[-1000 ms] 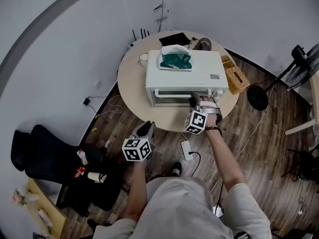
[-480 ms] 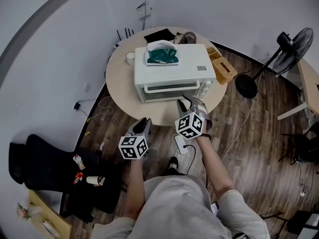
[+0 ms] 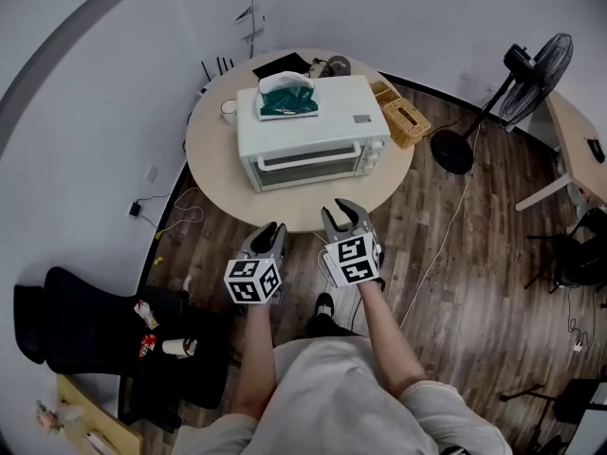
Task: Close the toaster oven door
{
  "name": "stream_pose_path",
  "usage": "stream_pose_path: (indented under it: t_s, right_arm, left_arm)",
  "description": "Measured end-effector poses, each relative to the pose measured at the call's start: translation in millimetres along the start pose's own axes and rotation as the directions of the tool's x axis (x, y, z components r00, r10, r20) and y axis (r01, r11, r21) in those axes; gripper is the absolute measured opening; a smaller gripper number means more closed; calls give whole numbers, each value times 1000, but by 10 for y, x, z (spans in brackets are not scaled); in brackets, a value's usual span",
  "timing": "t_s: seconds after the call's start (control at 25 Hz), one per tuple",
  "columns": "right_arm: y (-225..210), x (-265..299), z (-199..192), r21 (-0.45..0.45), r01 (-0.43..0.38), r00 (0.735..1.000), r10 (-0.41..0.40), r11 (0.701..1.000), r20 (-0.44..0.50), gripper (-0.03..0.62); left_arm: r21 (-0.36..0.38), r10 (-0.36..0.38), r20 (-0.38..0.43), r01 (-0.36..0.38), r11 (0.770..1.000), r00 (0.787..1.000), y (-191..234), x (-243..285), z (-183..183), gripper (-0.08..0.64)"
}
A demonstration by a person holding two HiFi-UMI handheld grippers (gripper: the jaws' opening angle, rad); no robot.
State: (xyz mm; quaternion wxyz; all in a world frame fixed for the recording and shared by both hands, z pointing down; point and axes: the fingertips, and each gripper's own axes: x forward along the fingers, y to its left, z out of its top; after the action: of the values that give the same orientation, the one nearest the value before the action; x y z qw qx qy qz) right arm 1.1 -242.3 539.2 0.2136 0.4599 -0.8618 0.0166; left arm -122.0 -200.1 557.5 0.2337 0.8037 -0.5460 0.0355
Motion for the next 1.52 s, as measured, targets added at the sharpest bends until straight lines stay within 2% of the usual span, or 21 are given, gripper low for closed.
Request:
stream_pose_path:
  t_s: [0.24,0.36,0.52,1.0,1.2,1.52]
  right_arm:
    - [128,-275,-83,96,11,1000,-14,995,27,109]
    - [167,-390,-155,123,26,999,-32,992,40,109]
    - [196,-512,-233,168,36,998,-44,985,45,109]
    - [186,-737,-319,249,48,997,-63,967,54,106]
    - [197,-769,-334,261,44,997,-61,964,57,61]
    - [228,-789,-321,279,30,996,-52,960,71,14]
  left_arm:
    - [9,-19,12,19,1000,1000,-151,-95,-13,143]
    - [-3,-37,22,37,999,999,-227,-142,-26,143]
    - [16,-49,16,49,999,999,-312,-197,-74,143]
    - [33,-64,18,64,997,998,-427,-270,-118,138]
    - [35,-69,31,68,997,997,-446,-299,-108,124]
    - [30,-66,51,64,997,997,-434,-358,-68,64]
